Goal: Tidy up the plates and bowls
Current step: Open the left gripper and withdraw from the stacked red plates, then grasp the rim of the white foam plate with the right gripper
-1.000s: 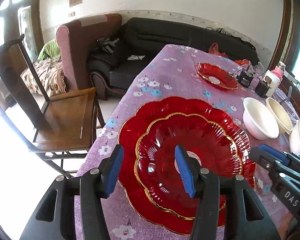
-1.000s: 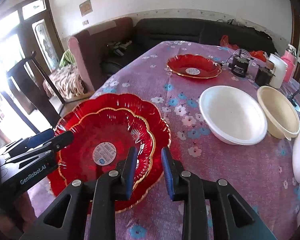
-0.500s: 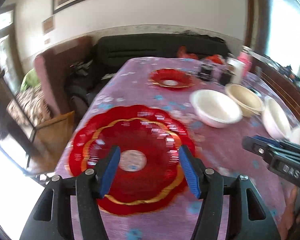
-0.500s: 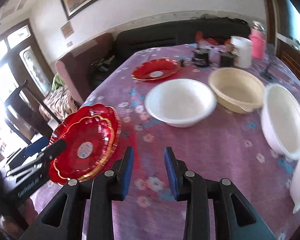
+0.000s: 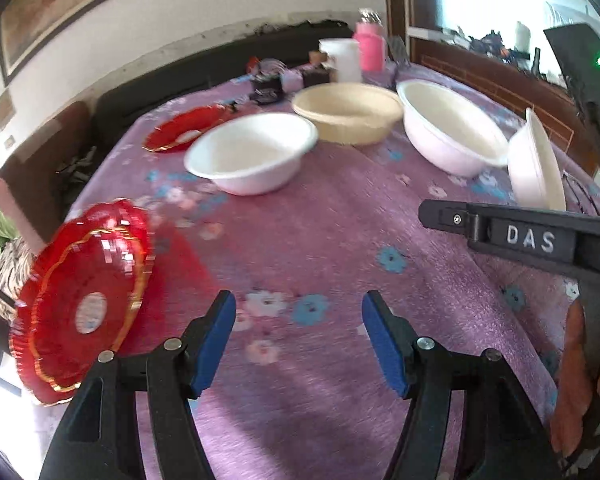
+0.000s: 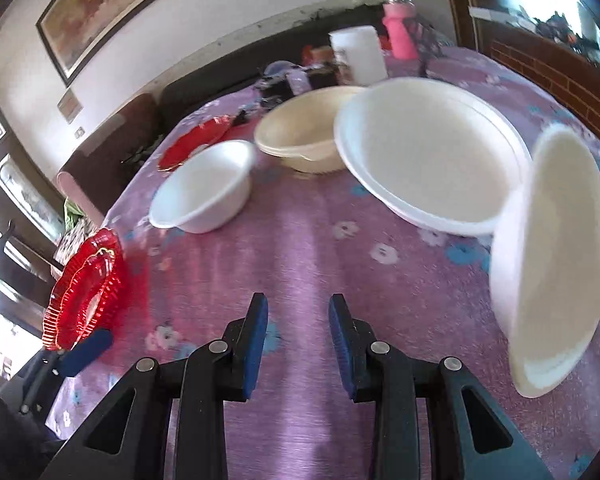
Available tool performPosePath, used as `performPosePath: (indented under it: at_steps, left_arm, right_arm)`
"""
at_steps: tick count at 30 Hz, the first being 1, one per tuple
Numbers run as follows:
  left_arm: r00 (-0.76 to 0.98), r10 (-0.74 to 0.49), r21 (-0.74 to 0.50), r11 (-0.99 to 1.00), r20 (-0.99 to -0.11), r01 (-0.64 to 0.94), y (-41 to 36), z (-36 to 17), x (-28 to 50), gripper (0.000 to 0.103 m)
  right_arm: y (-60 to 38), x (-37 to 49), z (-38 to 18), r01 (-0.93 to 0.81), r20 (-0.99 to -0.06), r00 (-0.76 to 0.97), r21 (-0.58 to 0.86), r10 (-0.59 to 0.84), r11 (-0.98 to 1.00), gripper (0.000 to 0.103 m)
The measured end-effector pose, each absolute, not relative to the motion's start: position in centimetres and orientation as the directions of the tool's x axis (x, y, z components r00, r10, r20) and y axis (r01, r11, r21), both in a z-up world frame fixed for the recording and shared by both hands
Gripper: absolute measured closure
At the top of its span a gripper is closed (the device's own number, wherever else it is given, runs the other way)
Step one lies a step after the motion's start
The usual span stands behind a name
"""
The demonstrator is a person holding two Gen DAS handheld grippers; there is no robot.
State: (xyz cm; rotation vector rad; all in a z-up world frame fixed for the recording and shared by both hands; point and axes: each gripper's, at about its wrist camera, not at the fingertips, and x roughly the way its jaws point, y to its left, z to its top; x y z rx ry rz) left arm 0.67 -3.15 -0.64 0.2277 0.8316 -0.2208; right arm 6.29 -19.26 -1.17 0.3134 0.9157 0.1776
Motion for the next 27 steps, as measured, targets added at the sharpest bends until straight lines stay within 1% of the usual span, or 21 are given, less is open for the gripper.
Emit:
performPosePath:
  at_steps: [6,8,9,13,18,25,27]
  left_arm:
    - [0.638,-0.065,0.12,0.962,-0.768,0.244,-3.2,-2.1,2.3,0.038]
    - [0.626,-0.049,0.126,0.965,-0.778,0.232,-3.2,-2.4,2.6,0.033]
    - [0.616,-0.04,0.127,0.966,-0.787,0.226,-3.2,-2.6,2.8,0.033]
    - [0.584,-0.069,0.072,0.974,-0.809,0.214,-2.3,-3.0,3.5,0.028]
    - [0.566,-0.101,0.002,0.984,-0.818,0.179,-1.0,-3.2,4.2,0.028]
    - [0.574,-0.103,0.0,0.984,-0.812,0.177,-1.0,-3.1,3.9,0.028]
    - [0.575,-0.105,-0.002,0.984,-0.811,0.177,-1.0,-3.0,3.9,0.028]
  right_arm:
    - [-19.6,6.7,-1.9,-0.02,-0.754,0.579,0.367,0.31,0.93,0.069]
    - [-19.7,7.0,-1.8,-0.024,-0.753,0.573,0.379,0.323,0.925,0.069]
    - [-19.7,7.2,-1.7,-0.026,-0.753,0.569,0.387,0.332,0.922,0.069]
    - [-19.5,8.8,-0.3,-0.038,-0.742,0.55,0.436,0.383,0.899,0.069]
    - [-18.6,11.9,1.4,-0.046,-0.738,0.531,0.466,0.416,0.884,0.069]
    - [-16.9,17.7,0.6,0.01,-0.734,0.465,0.565,0.496,0.825,0.069]
    - [-16.3,19.0,0.0,0.027,-0.743,0.455,0.562,0.49,0.827,0.069]
